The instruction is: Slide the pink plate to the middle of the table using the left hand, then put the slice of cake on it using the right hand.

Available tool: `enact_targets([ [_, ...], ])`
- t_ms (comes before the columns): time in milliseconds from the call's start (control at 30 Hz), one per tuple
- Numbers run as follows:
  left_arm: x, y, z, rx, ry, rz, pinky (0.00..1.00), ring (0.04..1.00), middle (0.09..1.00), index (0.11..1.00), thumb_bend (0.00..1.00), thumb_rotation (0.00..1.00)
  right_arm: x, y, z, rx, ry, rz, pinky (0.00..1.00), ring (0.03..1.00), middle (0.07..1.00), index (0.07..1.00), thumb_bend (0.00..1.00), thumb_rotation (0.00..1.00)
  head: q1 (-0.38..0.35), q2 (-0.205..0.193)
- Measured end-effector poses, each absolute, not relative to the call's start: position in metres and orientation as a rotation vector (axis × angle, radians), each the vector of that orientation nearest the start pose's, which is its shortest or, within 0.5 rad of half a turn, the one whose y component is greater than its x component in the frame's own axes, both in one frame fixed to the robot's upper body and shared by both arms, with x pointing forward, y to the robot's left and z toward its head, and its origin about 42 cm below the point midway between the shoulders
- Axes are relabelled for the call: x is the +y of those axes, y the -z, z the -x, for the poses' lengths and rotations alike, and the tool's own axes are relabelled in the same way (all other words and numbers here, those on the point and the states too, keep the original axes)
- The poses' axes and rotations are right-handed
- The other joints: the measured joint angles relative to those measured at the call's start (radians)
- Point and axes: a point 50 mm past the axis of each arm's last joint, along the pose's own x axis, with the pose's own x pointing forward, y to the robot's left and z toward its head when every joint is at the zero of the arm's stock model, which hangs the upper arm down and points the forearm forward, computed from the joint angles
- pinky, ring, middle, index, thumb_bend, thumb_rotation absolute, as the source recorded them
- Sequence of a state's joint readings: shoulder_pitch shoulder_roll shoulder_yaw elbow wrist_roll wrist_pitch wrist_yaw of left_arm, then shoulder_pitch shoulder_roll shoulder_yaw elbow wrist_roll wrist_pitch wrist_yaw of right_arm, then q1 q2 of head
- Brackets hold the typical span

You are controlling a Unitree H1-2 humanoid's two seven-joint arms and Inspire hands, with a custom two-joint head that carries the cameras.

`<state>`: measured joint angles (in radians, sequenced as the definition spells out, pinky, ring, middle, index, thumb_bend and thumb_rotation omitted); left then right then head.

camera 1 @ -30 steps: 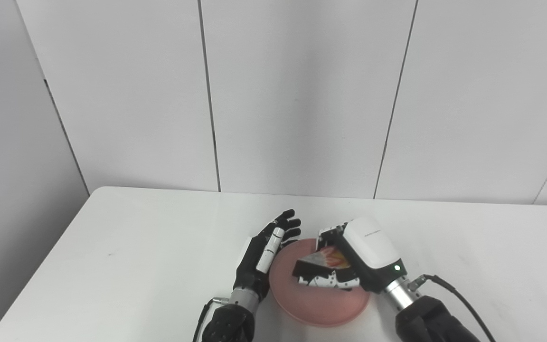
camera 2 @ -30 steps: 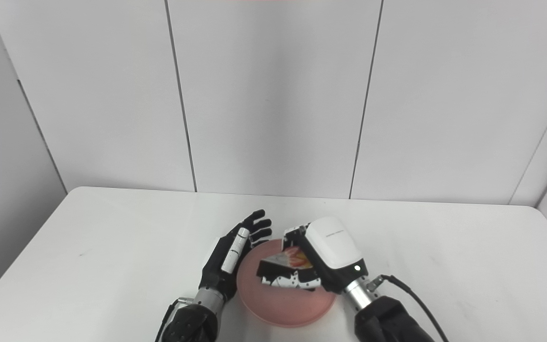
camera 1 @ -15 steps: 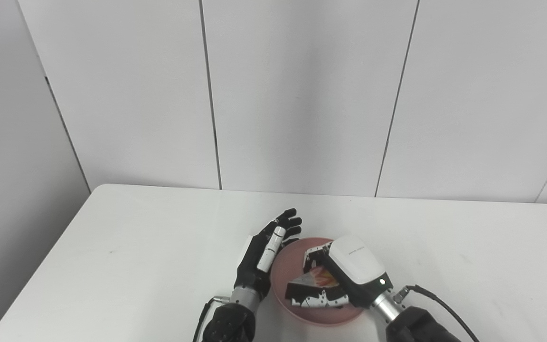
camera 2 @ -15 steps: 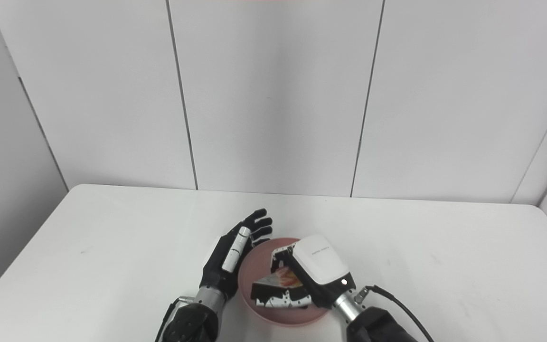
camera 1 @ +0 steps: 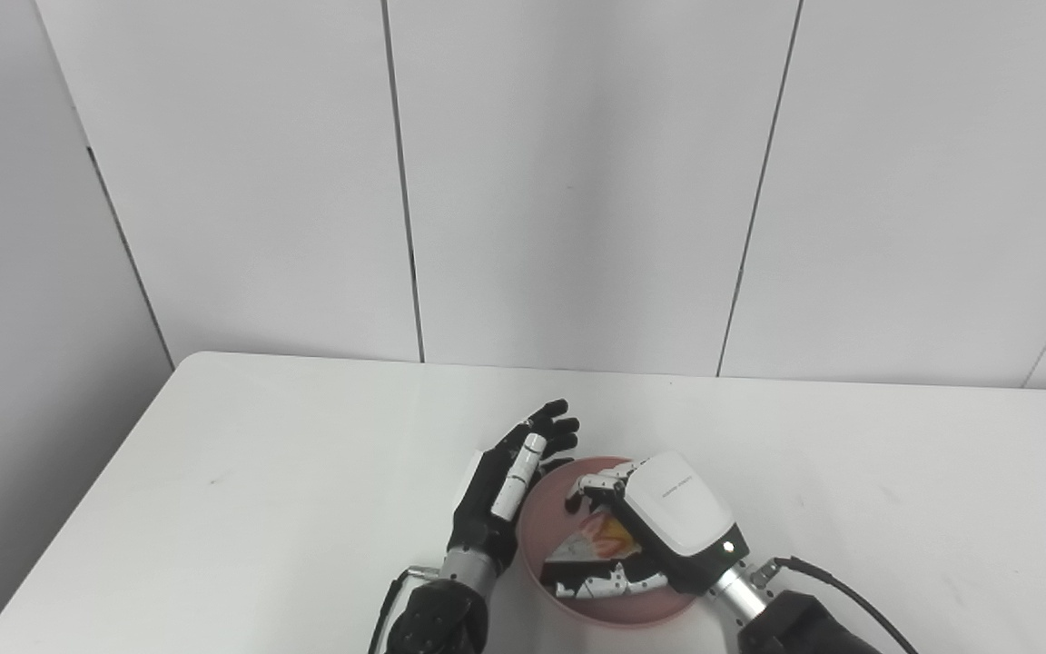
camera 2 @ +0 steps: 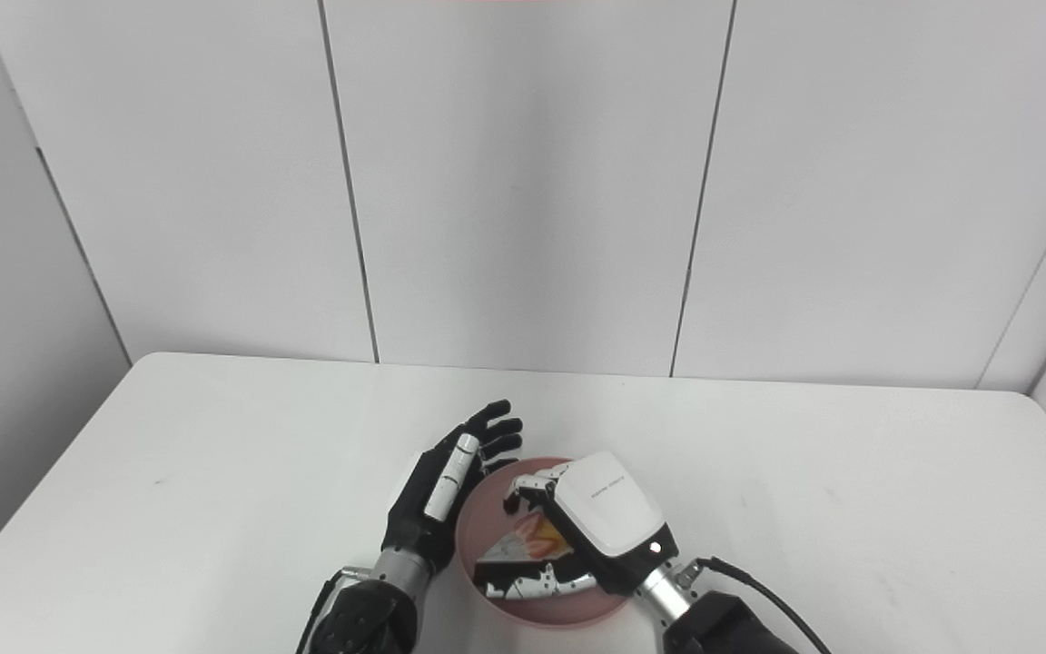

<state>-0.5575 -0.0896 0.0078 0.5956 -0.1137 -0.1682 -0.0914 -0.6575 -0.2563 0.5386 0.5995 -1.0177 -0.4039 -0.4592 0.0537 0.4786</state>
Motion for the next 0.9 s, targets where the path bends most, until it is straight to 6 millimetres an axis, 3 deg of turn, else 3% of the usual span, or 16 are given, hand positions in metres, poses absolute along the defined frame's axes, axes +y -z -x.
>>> enact_targets([
  [133, 0.116, -0.141, -0.441, -0.102, 0.256, 0.162, 0.76, 0.814, 0.82, 0.824, 0.66, 0.82, -0.143, -0.167, -0.444, -0.854, -0.38, 1.274, 0.56, 0.633, 0.675, 0.686, 0.79, 1.0, -0.005, 0.002],
  [267, 0.116, -0.142, -0.44, -0.102, 0.257, 0.162, 0.79, 0.828, 0.816, 0.811, 0.67, 0.82, -0.145, -0.172, -0.443, -0.863, -0.366, 1.254, 0.57, 0.642, 0.702, 0.703, 0.83, 1.0, -0.008, 0.003],
  [433, 0.118, -0.142, -0.439, -0.102, 0.255, 0.158, 0.79, 0.827, 0.811, 0.795, 0.68, 0.83, -0.148, -0.194, -0.439, -0.909, -0.306, 1.182, 0.55, 0.653, 0.719, 0.698, 0.84, 1.0, -0.015, 0.006],
  [600, 0.121, -0.141, -0.437, -0.101, 0.249, 0.157, 0.79, 0.83, 0.817, 0.803, 0.68, 0.82, -0.169, -0.208, -0.431, -0.861, -0.176, 0.986, 0.56, 0.673, 0.727, 0.71, 0.83, 1.0, -0.021, 0.005],
  [767, 0.125, -0.14, -0.438, -0.101, 0.234, 0.16, 0.81, 0.836, 0.826, 0.803, 0.69, 0.81, -0.203, -0.201, -0.429, -0.74, -0.048, 0.778, 0.59, 0.698, 0.743, 0.734, 0.78, 1.0, -0.032, 0.002],
  [900, 0.127, -0.139, -0.44, -0.103, 0.203, 0.162, 0.87, 0.869, 0.869, 0.854, 0.7, 0.81, -0.21, -0.179, -0.432, -0.579, -0.039, 0.575, 0.63, 0.725, 0.789, 0.778, 0.73, 1.0, -0.037, 0.002],
])
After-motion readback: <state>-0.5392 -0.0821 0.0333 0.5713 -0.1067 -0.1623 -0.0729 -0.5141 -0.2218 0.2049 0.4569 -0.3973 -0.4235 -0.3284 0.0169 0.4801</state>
